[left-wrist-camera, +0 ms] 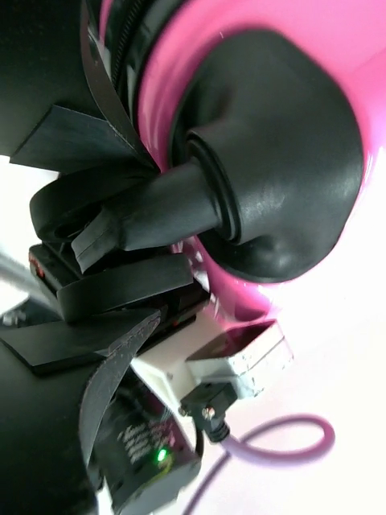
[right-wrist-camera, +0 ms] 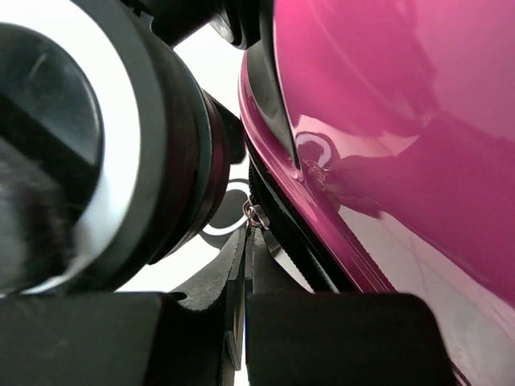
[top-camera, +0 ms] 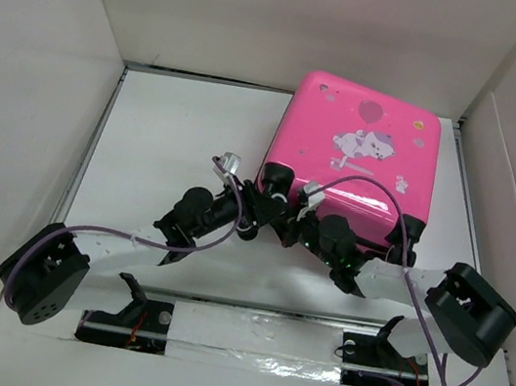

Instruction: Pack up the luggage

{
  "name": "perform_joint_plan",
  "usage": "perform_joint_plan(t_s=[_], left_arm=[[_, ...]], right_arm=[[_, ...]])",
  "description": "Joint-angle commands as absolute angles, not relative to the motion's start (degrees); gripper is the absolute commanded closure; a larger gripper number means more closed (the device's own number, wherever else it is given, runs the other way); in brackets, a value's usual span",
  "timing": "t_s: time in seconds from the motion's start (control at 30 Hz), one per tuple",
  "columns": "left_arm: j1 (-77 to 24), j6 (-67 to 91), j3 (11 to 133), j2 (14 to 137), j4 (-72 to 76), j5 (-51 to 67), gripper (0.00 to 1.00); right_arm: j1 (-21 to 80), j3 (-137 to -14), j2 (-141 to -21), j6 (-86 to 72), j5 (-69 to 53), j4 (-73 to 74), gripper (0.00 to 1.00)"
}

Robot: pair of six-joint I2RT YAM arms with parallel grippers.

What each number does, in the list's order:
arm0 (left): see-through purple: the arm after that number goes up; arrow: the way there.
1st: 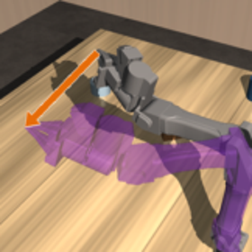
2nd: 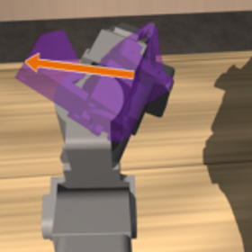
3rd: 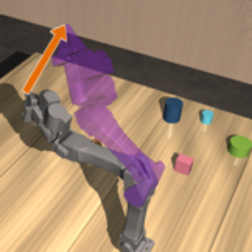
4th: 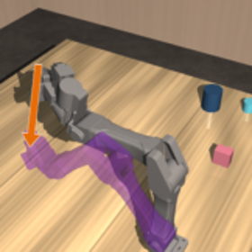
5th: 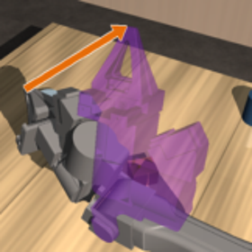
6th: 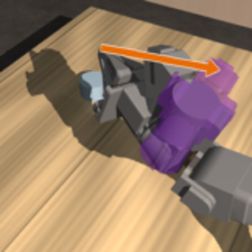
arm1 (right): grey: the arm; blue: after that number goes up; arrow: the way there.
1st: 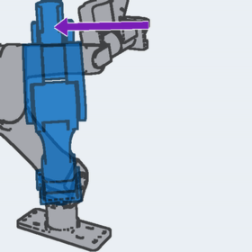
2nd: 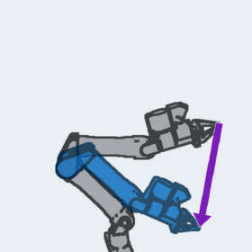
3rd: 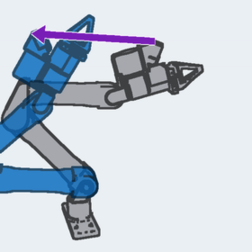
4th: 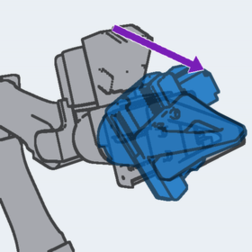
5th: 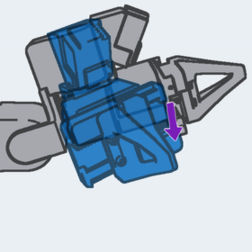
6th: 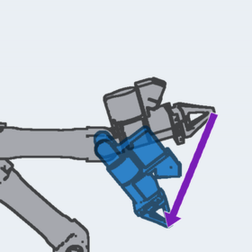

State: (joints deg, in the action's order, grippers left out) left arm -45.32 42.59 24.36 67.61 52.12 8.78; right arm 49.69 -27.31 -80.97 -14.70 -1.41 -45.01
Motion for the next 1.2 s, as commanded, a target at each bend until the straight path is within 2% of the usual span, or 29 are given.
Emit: perform_joint_plan(t_s=[0.0,0.1,0.2,0.27,0.37,0.57,0.6,0.63,0.67,0.8,0.93,1.0,1.17], left_arm=[[-54.13,45.87,30.49,68.28,74.41,33.74,1.00],[-56.77,47.55,34.79,72.33,79.35,34.01,1.00],[-57.57,47.90,36.65,73.65,80.50,34.01,1.00],[-57.57,48.60,34.56,72.95,81.91,33.40,1.00],[-57.57,48.08,29.90,71.63,82.96,30.59,1.00],[-57.57,48.69,20.93,69.61,88.68,24.00,1.00],[-57.57,48.34,19.87,69.61,88.07,22.86,1.00],[-57.57,48.25,19.43,70.22,88.24,22.50,1.00],[-57.57,48.16,19.16,70.83,88.50,22.15,1.00],[-58.18,49.83,20.82,76.98,93.76,21.88,1.00],[-59.24,52.38,26.44,86.28,98.87,21.62,1.00],[-59.77,52.38,31.08,89.54,98.18,22.41,1.00],[-59.24,52.56,36.03,93.51,95.80,20.66,1.00]], right_arm=[[47.29,-30.14,-77.25,-17.41,-10.80,-57.66,1.00],[49.12,-35.84,-81.11,-17.49,-14.85,-57.65,1.00],[52.73,-41.46,-89.10,-20.81,-16.96,-63.97,1.00],[53.87,-43.76,-94.01,-22.67,-18.19,-67.91,1.00],[54.40,-43.43,-95.01,-25.92,-19.42,-71.89,1.00],[47.47,-27.44,-84.30,-25.84,-15.04,-65.43,0.98],[46.24,-25.94,-80.98,-25.06,-15.20,-63.65,0.94],[43.79,-24.71,-79.21,-24.35,-15.90,-61.81,0.80],[42.73,-23.31,-77.36,-23.65,-16.87,-56.91,0.73],[38.33,-23.03,-67.96,-17.16,-14.33,-42.31,0.65],[32.88,-24.34,-60.04,-11.18,-14.85,-29.38,0.52],[30.24,-25.05,-54.08,-9.07,-15.29,-21.39,0.51],[28.48,-23.38,-51.24,-8.35,-17.39,-21.54,0.52]])
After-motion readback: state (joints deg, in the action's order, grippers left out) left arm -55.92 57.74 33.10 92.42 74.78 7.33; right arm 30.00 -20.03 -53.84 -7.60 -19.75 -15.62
